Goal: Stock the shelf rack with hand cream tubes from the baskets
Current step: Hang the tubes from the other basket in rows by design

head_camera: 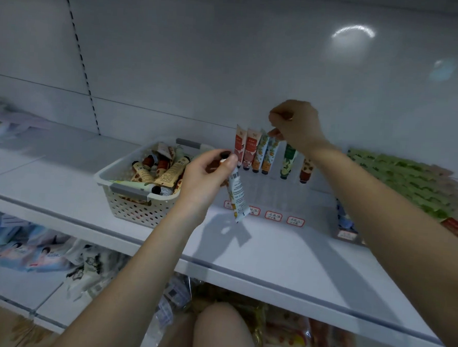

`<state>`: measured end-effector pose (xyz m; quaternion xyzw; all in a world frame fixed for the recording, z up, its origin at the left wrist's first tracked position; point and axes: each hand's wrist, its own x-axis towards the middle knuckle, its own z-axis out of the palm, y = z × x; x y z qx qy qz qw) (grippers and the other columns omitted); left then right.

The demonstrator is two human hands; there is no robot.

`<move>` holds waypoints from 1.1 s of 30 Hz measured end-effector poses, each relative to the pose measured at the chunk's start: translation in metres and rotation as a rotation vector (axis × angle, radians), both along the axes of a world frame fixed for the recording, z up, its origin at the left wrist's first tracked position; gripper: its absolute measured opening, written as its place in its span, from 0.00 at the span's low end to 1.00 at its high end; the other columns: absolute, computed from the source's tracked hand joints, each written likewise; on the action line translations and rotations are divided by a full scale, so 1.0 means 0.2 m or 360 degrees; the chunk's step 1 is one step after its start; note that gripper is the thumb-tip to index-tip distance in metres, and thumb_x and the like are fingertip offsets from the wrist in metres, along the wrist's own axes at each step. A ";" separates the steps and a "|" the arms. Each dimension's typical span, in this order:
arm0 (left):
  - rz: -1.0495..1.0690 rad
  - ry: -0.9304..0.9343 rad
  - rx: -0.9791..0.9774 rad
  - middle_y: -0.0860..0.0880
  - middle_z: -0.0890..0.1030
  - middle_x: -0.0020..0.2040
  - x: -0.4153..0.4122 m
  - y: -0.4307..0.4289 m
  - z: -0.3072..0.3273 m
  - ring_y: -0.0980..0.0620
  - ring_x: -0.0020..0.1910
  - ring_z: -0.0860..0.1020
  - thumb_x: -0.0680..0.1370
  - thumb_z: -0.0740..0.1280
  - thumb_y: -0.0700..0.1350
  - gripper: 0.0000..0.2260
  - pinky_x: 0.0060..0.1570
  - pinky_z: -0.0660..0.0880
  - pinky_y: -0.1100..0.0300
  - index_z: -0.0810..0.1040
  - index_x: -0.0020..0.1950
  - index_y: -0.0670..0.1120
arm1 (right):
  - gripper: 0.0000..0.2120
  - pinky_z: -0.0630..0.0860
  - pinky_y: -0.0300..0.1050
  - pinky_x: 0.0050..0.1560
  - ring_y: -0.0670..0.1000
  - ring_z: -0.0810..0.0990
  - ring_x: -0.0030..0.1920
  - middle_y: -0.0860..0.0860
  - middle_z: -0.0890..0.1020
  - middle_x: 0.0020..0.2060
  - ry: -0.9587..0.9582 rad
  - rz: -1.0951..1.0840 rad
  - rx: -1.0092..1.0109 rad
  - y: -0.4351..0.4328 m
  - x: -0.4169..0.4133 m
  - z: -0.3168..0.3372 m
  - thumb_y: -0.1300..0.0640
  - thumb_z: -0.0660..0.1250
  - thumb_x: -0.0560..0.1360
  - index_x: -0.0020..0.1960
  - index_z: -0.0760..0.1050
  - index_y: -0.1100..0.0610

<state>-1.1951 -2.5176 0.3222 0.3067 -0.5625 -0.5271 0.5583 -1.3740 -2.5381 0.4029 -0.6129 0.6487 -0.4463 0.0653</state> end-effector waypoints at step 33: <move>-0.0126 0.0024 -0.0103 0.47 0.79 0.44 -0.04 0.69 0.01 0.49 0.44 0.80 0.72 0.69 0.32 0.11 0.41 0.78 0.61 0.74 0.42 0.47 | 0.29 0.73 0.40 0.53 0.48 0.76 0.53 0.52 0.75 0.56 -0.0442 -0.0133 0.0075 1.10 0.09 -0.25 0.56 0.71 0.72 0.69 0.65 0.62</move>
